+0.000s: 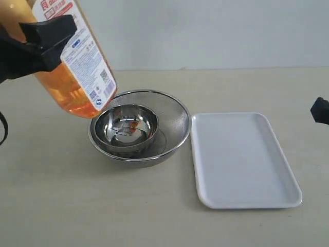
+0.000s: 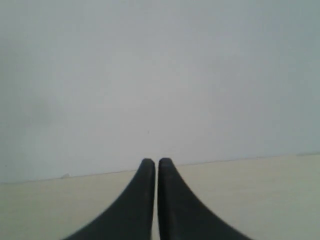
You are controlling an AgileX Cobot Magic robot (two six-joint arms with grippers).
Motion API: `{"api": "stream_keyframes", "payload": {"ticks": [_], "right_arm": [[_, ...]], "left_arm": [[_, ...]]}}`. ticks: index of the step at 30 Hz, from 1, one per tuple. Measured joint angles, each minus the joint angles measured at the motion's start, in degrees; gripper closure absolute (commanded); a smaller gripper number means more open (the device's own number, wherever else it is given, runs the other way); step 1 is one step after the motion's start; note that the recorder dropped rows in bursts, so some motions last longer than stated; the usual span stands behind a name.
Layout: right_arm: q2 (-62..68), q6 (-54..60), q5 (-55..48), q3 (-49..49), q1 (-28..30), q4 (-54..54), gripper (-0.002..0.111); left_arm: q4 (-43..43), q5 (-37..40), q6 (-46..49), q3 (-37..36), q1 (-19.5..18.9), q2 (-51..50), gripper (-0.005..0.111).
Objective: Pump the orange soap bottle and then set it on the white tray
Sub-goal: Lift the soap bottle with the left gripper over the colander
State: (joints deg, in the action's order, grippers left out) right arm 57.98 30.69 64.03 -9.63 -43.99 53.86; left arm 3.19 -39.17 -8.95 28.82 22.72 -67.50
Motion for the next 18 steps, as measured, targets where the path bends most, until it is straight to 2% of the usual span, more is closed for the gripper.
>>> {"api": "stream_keyframes", "payload": {"ticks": [4, 11, 15, 18], "right_arm": [[0.0, 1.4, 2.2, 0.0, 0.0, 1.8, 0.108], [0.0, 7.3, 5.0, 0.0, 1.3, 9.0, 0.108], [0.0, 13.7, 5.1, 0.0, 2.1, 10.3, 0.108], [0.0, 14.7, 5.1, 0.0, 4.8, 10.3, 0.108]], "left_arm": [[0.7, 2.3, -0.6, 3.6, 5.4, 0.0, 0.102], [1.1, 3.1, -0.9, 7.6, 12.5, -1.9, 0.102], [1.1, 3.1, -1.0, 11.2, 16.6, -9.5, 0.102], [1.1, 3.1, -1.0, 14.7, 19.1, -16.1, 0.102]]}}
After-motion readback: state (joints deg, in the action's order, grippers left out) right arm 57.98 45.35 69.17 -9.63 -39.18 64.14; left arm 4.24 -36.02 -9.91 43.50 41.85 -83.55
